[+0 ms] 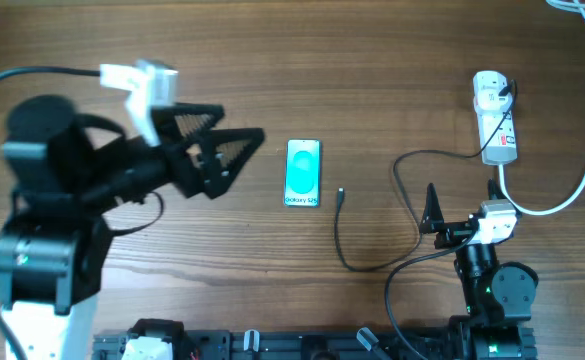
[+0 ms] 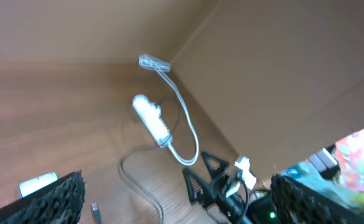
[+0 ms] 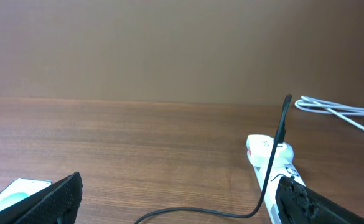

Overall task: Plug charger to phone and switch on socket
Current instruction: 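Move the left gripper over the blue phone and lower it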

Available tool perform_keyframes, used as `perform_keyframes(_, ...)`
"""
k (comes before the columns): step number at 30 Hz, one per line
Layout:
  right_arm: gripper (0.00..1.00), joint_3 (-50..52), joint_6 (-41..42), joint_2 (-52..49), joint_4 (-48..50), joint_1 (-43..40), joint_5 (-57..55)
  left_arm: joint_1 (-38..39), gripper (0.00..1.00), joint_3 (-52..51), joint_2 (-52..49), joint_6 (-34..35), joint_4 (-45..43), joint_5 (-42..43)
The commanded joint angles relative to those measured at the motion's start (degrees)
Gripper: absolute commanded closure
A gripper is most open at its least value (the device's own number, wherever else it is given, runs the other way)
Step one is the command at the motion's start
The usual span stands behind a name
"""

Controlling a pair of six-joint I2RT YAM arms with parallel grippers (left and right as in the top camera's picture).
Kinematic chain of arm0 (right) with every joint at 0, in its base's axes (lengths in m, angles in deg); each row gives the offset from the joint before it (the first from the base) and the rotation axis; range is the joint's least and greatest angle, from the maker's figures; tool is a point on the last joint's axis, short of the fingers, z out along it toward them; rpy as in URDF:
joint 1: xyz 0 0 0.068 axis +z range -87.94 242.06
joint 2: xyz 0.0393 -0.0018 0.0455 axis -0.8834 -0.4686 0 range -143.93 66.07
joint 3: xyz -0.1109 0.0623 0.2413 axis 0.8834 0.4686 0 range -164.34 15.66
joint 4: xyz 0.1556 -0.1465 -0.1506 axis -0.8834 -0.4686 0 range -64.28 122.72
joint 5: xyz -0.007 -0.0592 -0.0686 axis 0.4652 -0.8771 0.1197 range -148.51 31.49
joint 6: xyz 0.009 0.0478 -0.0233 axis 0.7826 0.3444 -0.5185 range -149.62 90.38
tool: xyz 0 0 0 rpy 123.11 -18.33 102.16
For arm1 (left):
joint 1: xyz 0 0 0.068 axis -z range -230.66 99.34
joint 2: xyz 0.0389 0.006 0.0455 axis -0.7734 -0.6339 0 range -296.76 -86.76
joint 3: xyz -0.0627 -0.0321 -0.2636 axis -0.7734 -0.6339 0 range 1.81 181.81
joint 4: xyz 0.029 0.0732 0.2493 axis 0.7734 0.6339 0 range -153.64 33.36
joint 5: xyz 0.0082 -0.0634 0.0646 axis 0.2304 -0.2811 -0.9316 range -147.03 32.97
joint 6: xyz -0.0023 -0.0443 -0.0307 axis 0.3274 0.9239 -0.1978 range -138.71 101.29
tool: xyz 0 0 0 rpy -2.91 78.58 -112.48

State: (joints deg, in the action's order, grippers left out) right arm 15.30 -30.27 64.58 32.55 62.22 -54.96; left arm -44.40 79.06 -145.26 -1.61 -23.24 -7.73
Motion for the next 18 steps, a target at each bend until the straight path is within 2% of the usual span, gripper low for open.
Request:
perform_keyframes(1,0.0,0.07,0.79,0.11,0.2,-0.2,-0.39,9.09,0.01,1.18,-2.38,1.18,2.97,-19.37)
perform_keyframes(2,0.0,0.07,0.79,0.11,0.2,-0.2,-0.37,12.33,0.0,1.4,-3.91,1.25,3.72,-24.17)
perform_keyframes(5,0.0,0.07,0.81,0.11,0.2,-0.2,-0.37,18.1,0.0,3.67,-8.63,1.4,6.12,-29.27)
perform_keyframes(8,0.0,0.07,0.81,0.11,0.17,-0.2,-0.39,22.86,0.0,13.14,-19.43,3.02,15.82,-37.42)
perform_keyframes(14,0.0,0.07,0.81,0.11,0.2,-0.2,-0.37,23.21,0.0,36.06,-42.27,4.52,39.19,-40.11)
perform_keyframes(16,0.0,0.07,0.81,0.11,0.17,-0.2,-0.37,23.28,0.0,39.26,-47.6,4.39,42.86,-40.17)
perform_keyframes(18,0.0,0.07,0.81,0.11,0.2,-0.2,-0.37,23.32,0.0,39.23,-52.28,4.42,41.83,-39.74)
